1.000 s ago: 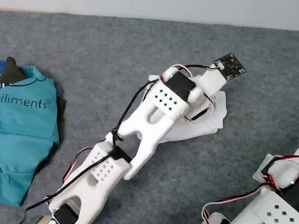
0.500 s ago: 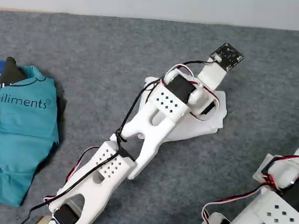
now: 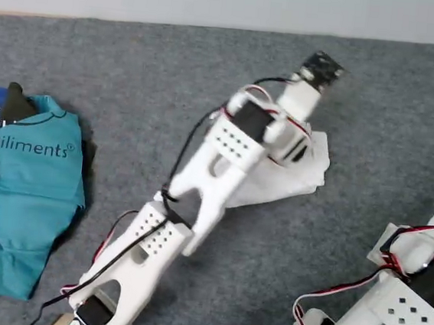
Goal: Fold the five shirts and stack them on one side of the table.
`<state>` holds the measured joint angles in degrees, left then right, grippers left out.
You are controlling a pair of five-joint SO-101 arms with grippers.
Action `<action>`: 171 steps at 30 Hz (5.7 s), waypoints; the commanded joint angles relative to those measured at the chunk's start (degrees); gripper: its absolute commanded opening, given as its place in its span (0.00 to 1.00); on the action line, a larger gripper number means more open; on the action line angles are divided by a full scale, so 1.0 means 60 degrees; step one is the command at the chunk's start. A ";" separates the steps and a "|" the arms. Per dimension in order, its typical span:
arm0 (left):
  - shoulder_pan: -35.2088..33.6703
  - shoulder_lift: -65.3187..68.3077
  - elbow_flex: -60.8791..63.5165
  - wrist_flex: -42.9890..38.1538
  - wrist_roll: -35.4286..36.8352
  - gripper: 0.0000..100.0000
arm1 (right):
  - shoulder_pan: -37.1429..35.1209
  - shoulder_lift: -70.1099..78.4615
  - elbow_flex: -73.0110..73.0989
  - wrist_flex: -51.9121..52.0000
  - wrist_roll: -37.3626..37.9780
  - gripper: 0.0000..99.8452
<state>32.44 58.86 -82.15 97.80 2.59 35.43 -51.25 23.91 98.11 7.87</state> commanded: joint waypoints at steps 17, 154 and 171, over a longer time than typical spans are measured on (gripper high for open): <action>-0.3634 -0.8747 0.8271 0.0454 -0.1392 0.13 | -0.5092 0.3656 -0.1465 -0.0315 0.0806 0.01; -0.9172 -1.0828 1.2271 0.0029 -0.3355 0.13 | -0.9238 1.2549 -0.8586 0.0403 0.1407 0.01; -0.9187 -1.0784 1.2271 0.0029 -0.3355 0.13 | -1.1172 1.3516 -0.8645 -0.0960 0.2227 0.17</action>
<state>-22.42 -3.47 -8.22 98.68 -17.19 -30.42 29.71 -25.41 93.54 20.18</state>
